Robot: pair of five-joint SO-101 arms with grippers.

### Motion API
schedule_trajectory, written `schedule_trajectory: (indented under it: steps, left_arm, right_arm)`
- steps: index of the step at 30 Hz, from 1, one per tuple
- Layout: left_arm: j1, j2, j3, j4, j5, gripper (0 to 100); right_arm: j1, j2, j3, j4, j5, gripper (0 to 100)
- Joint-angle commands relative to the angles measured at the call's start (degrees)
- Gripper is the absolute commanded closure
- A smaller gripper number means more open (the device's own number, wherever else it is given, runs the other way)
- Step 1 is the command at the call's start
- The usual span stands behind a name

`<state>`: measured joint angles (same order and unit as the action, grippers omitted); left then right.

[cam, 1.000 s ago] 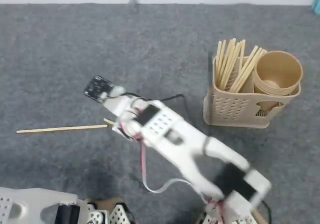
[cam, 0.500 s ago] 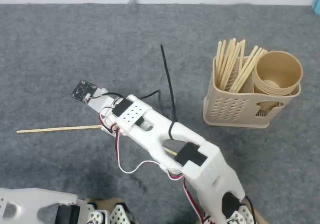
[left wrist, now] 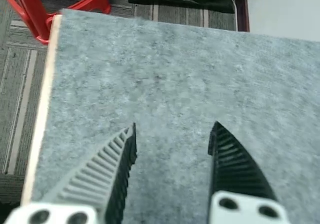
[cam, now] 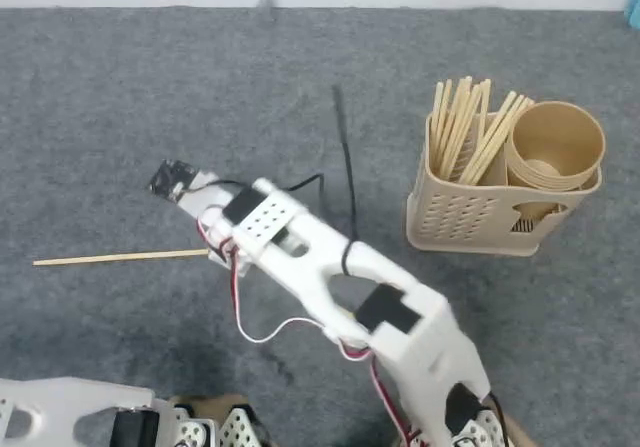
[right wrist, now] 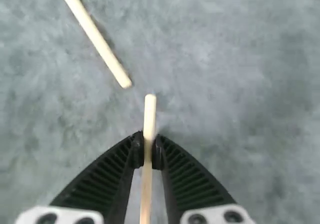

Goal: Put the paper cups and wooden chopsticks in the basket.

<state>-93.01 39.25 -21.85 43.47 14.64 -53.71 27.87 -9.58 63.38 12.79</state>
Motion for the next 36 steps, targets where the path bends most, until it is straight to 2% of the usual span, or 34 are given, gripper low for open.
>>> schedule_trajectory:
  steps: [1,5,9,19,23,29,36]
  left_arm:
    - [-0.26,-1.14,-0.84,-1.49,-0.62,77]
    - [-0.26,-1.14,-0.57,-0.7,-0.62,77]
    - [1.14,-1.85,-1.1,4.84,-2.02,77]
    - [14.51,-10.99,-3.56,28.57,-2.55,77]
    - [20.66,-19.08,-0.75,34.02,-2.55,77]
    - [28.4,-37.71,13.58,34.02,-2.46,77]
    - [39.3,-62.95,44.09,22.59,-2.37,77]
  right_arm:
    - [1.27,-13.93,-2.46,5.93,-0.7,99.1]
    - [1.01,-27.74,-2.46,11.38,-0.7,99.1]
    - [1.01,-42.15,-2.46,15.69,-0.62,99.1]
    - [1.36,-73.19,-2.46,20.97,-0.62,99.1]
    - [3.38,-82.51,-2.29,21.23,-1.05,99.2]
    - [15.96,-90.24,-2.29,20.26,-5.1,99.2]
    - [25.98,-92.09,-0.09,9.45,-5.19,99.2]
